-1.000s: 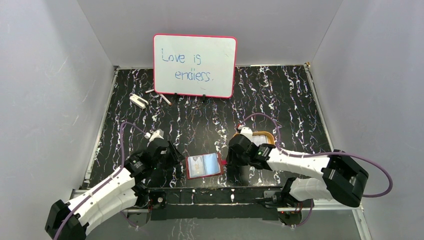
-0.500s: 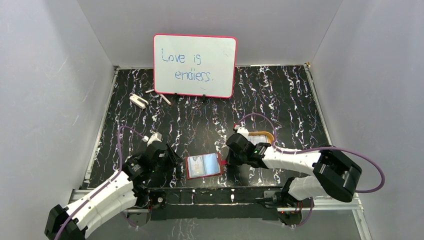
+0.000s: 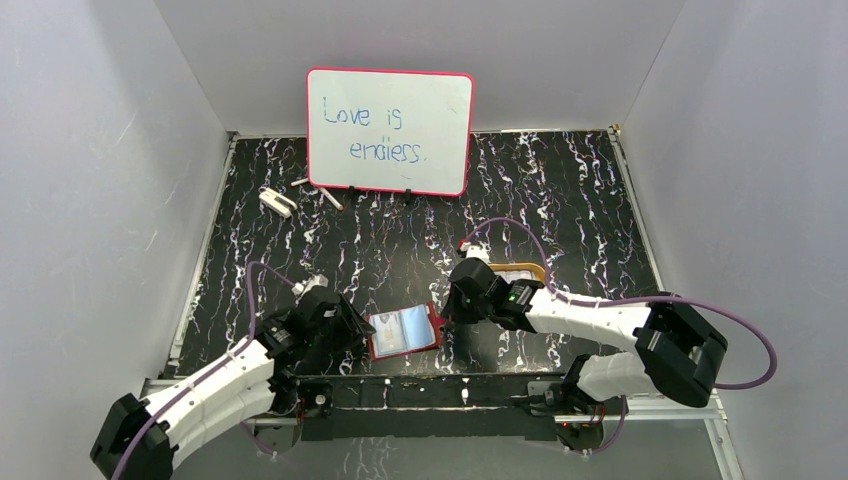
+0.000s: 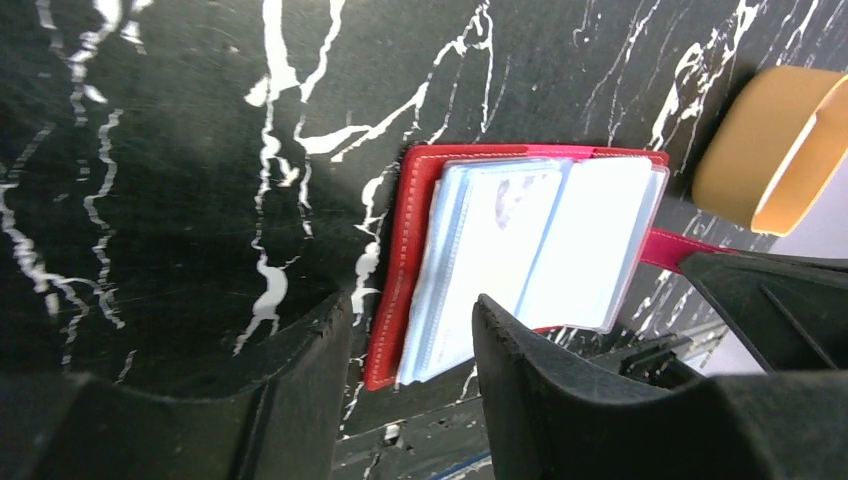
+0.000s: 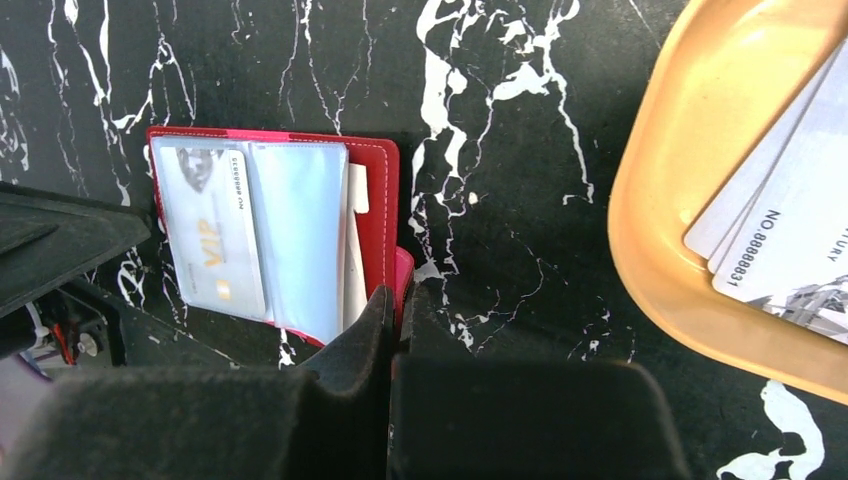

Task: Put the credit cards into the card holder
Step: Close the card holder at the center of the board.

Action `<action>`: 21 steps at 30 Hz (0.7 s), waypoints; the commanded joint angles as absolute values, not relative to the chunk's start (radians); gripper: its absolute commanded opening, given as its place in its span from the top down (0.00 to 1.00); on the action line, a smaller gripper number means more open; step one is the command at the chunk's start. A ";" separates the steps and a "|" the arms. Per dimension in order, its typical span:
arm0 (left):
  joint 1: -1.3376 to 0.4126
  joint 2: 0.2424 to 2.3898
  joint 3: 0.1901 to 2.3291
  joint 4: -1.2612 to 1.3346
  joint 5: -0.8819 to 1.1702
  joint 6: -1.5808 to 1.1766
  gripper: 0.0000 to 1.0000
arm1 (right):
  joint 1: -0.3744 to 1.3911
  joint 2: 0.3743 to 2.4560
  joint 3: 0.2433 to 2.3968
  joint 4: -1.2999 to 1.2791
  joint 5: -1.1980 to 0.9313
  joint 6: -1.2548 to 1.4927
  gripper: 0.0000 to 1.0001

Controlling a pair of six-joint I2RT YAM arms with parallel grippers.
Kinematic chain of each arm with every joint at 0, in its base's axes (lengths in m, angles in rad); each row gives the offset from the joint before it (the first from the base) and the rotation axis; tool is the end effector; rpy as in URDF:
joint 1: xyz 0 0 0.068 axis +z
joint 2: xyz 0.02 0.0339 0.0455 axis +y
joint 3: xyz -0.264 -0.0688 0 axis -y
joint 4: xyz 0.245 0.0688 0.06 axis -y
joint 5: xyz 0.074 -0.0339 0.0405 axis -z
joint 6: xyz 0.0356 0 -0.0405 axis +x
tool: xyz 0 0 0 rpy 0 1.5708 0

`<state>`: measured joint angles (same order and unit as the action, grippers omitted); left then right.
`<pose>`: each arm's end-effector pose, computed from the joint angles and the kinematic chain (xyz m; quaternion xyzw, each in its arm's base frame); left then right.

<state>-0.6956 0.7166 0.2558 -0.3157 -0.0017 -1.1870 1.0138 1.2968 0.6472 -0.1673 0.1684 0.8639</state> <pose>0.1115 -0.0930 0.1549 -0.2246 0.8944 -0.3122 0.2283 0.1397 0.2130 0.1877 -0.0385 0.9262 0.2498 0.2798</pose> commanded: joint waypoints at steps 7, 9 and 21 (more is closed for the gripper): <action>-0.697 0.860 0.203 -0.180 0.112 -1.214 0.54 | 1.011 1.272 0.629 -0.084 0.122 0.849 1.00; -0.698 0.857 0.193 -0.140 0.122 -1.207 0.54 | 1.010 1.268 0.619 -0.078 0.117 0.852 1.00; -0.698 0.750 0.106 0.303 0.267 -1.136 0.55 | 1.011 1.260 0.575 -0.063 0.112 0.863 1.00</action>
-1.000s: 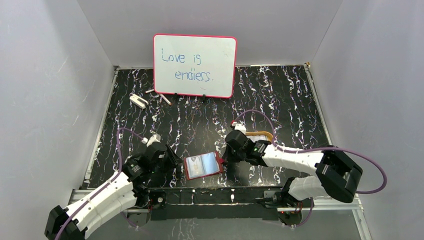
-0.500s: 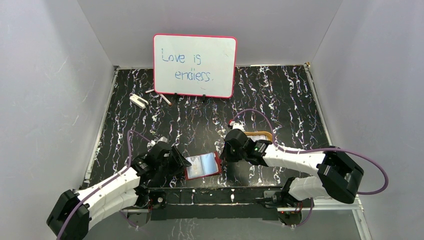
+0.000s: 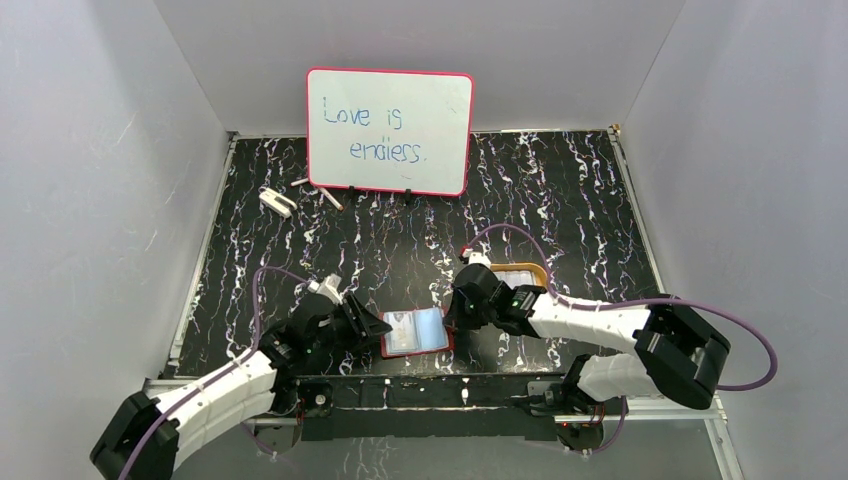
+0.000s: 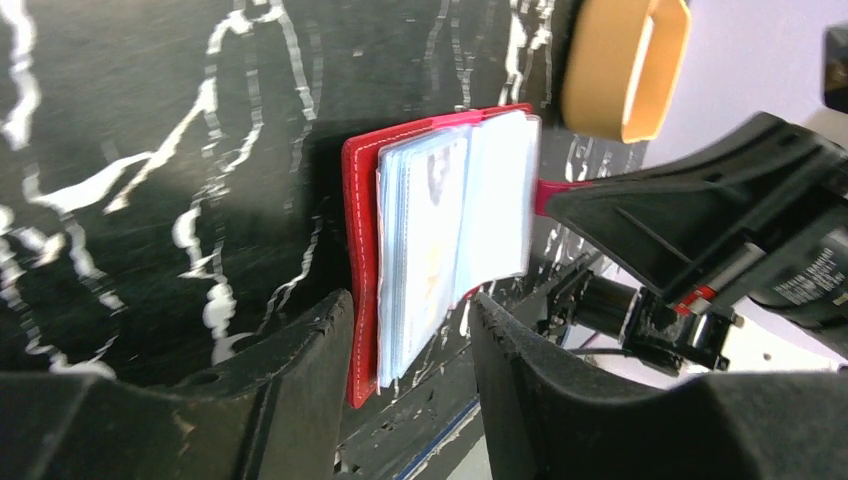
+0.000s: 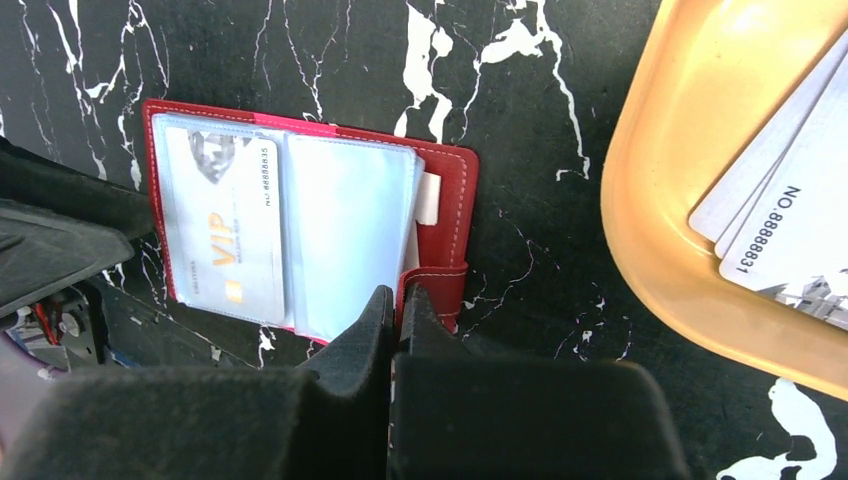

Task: Put the credit cards into the card holder
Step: Close the card holder at the center of the board.

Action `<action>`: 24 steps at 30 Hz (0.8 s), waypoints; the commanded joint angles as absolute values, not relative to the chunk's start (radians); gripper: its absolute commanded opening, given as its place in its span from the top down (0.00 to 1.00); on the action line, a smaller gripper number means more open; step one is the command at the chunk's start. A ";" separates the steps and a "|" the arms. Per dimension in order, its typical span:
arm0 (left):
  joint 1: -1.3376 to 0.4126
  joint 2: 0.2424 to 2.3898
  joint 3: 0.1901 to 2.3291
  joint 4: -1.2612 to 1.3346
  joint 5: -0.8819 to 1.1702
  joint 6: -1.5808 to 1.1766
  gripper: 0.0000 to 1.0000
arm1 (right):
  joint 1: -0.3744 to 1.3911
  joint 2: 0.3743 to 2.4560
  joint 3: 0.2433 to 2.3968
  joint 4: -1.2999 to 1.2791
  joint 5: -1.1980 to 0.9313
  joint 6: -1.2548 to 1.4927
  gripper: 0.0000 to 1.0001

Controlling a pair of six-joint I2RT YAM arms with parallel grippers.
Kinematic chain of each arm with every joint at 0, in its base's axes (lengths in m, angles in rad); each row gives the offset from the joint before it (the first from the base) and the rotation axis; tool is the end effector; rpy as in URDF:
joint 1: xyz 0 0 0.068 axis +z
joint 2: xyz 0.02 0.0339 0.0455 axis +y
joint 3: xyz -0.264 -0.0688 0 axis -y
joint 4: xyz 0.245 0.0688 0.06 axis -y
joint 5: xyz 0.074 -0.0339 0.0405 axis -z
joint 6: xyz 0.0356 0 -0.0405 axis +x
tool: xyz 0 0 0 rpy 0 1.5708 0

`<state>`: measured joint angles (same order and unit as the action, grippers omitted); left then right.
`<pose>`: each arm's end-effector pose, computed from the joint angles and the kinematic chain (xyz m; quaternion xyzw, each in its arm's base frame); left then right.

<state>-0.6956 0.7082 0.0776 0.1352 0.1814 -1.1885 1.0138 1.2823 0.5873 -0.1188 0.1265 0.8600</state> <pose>0.1100 -0.1002 0.1374 -0.1637 0.8408 -0.4583 0.2371 0.1342 0.2069 0.1763 -0.0480 0.9264 0.2624 0.2657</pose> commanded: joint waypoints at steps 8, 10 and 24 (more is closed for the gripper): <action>-0.698 0.905 0.155 0.456 0.365 -1.108 0.57 | 1.010 1.263 0.579 -0.059 0.114 0.868 1.00; -0.698 0.911 0.159 0.488 0.375 -1.111 0.56 | 1.010 1.256 0.580 -0.067 0.119 0.869 1.00; -0.707 1.059 0.278 0.552 0.448 -1.057 0.57 | 1.011 1.251 0.532 -0.012 0.110 0.891 1.00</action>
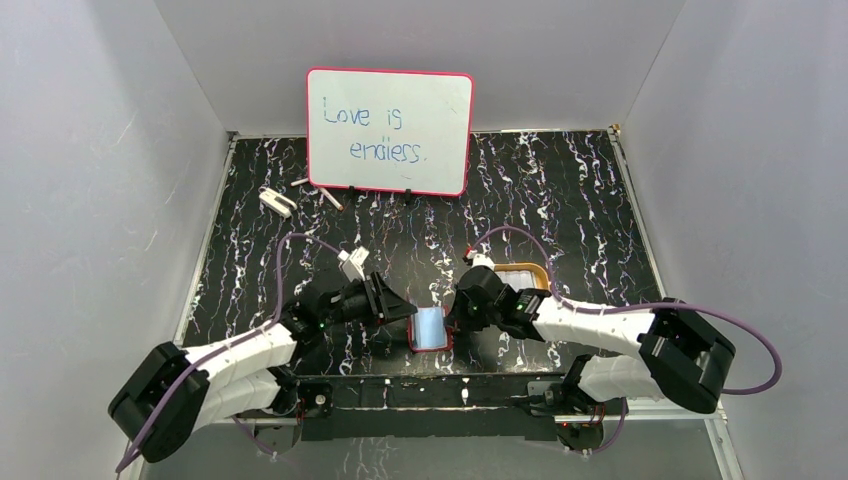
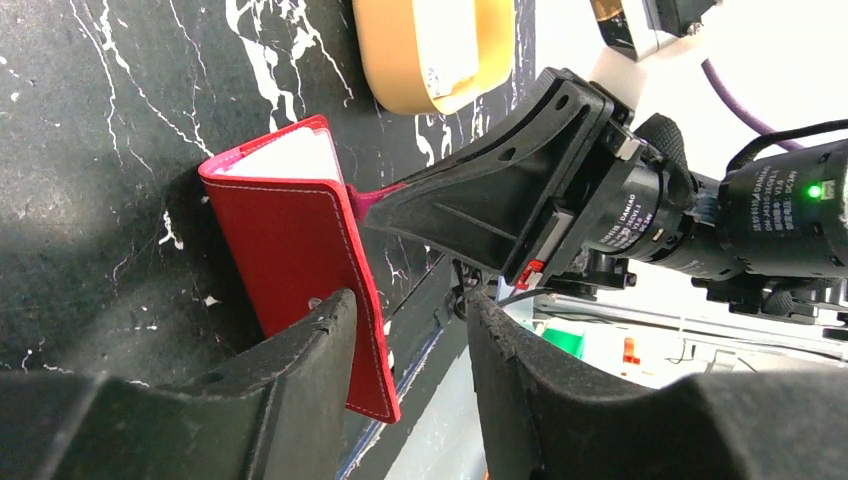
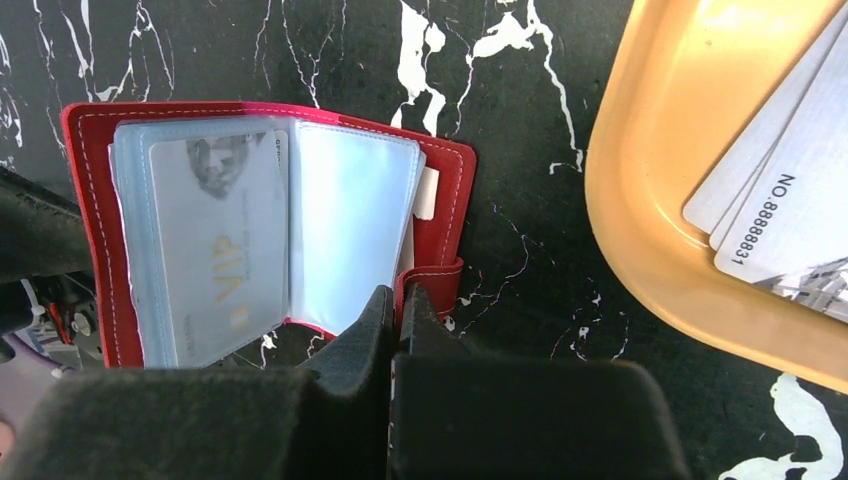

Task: Put the credit cards into the card holder
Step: Close the card holder at the center of the board.

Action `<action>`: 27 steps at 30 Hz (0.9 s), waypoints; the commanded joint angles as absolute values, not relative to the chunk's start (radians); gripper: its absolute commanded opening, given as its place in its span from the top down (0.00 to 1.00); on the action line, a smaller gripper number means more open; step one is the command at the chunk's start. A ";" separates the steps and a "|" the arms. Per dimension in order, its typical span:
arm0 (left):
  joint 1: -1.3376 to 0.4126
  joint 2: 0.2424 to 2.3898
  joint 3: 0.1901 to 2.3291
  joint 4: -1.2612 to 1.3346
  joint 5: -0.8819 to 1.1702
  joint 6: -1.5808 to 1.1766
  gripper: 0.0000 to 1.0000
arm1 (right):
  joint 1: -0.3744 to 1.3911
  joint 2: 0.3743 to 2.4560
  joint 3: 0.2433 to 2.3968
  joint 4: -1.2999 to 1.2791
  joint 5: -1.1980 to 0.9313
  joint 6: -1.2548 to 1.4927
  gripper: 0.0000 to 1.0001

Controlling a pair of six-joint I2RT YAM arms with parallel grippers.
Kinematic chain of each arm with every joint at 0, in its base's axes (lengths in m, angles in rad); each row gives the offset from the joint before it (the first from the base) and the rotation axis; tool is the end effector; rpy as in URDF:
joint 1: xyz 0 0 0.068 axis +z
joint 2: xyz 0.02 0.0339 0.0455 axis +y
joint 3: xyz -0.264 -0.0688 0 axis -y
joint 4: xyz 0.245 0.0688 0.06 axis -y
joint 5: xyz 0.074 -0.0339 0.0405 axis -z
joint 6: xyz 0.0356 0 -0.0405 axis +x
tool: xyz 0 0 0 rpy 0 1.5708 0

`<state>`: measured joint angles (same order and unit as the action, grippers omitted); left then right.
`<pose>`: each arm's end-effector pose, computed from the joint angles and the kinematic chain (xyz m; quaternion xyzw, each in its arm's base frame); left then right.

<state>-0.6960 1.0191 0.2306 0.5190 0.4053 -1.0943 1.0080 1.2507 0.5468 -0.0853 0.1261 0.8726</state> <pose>0.1443 -0.1388 0.1784 -0.0347 0.7881 -0.5631 0.2461 0.1316 0.2002 0.1737 -0.0385 0.9223 0.2727 0.2712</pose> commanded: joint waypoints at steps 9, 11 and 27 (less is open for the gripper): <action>-0.772 1.239 0.303 0.630 0.428 -1.049 0.58 | 1.011 1.248 0.533 -0.020 0.133 0.922 1.00; -0.794 1.279 0.326 0.641 0.420 -1.042 0.58 | 1.011 1.225 0.533 -0.072 0.154 0.934 1.00; -0.834 1.434 0.383 0.589 0.365 -0.987 0.64 | 1.010 1.096 0.524 -0.187 0.195 0.960 1.00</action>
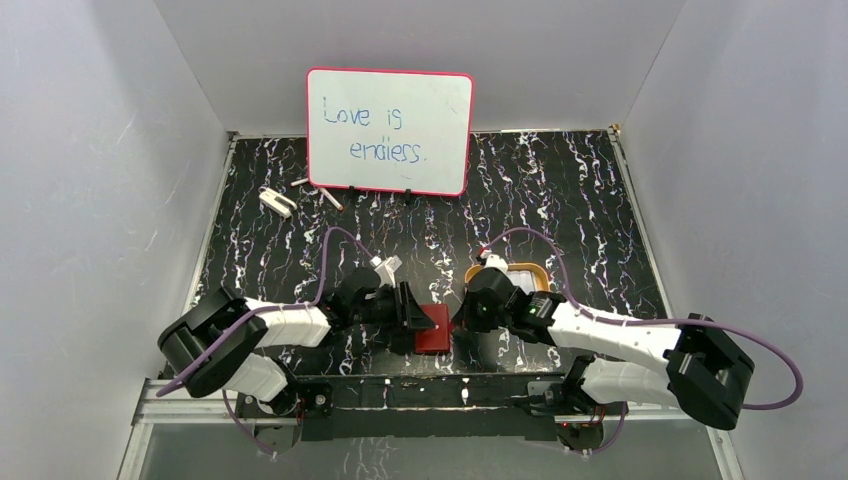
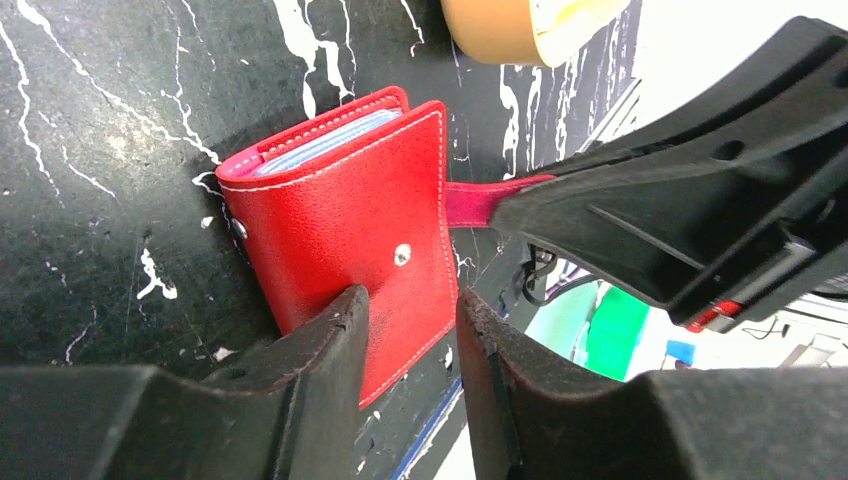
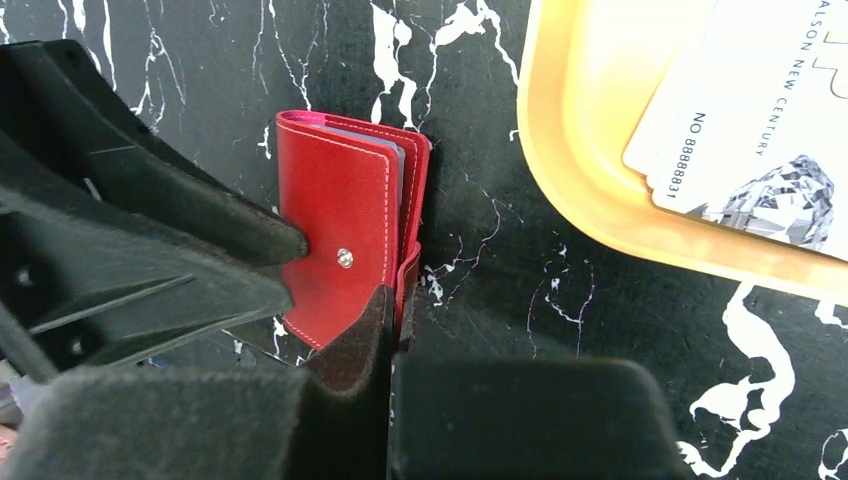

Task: Put the credit cards into the card holder
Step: Close the card holder at the center of the board.

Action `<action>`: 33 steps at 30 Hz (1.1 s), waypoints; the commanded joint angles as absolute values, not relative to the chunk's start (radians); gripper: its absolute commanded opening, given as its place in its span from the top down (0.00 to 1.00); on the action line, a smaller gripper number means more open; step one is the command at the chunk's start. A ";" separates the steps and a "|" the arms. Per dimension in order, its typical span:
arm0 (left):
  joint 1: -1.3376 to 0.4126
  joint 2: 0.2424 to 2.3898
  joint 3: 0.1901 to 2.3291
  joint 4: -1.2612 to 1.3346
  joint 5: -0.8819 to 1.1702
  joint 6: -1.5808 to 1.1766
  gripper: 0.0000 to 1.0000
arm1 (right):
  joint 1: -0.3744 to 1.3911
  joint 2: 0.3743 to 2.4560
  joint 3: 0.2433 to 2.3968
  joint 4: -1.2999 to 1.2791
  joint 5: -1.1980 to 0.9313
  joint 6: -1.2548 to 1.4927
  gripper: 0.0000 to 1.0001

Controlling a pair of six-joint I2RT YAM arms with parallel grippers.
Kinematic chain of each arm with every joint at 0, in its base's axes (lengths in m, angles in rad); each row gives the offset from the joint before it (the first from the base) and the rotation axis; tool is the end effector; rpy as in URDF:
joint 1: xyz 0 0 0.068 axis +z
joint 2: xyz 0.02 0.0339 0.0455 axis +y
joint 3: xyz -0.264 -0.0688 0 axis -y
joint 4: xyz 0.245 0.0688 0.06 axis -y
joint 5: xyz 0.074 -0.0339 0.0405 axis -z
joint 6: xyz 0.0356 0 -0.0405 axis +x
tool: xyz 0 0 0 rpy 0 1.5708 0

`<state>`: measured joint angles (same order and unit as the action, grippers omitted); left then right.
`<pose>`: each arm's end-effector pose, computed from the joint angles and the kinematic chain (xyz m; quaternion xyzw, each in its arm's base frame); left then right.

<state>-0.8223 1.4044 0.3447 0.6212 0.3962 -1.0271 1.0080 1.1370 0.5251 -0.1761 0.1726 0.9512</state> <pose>0.1568 -0.1890 0.1441 0.0204 0.8339 -0.5199 0.1840 0.1231 0.1836 0.1841 0.0067 0.9215 0.2711 0.2780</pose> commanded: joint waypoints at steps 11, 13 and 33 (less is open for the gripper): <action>-0.840 1.465 0.405 0.575 0.340 -0.993 0.66 | 1.011 1.169 0.585 -0.132 0.106 0.858 1.00; -0.841 1.460 0.405 0.576 0.339 -0.995 0.66 | 1.010 1.207 0.606 -0.136 0.096 0.845 1.00; -0.841 1.136 0.350 0.325 0.186 -0.969 0.63 | 1.011 1.447 0.721 -0.137 0.069 0.721 1.00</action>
<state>-0.8364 1.2709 0.3523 0.4698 0.2680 -1.0058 1.0080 1.4128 0.6819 -0.1505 0.0658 0.7822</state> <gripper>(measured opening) 0.351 0.031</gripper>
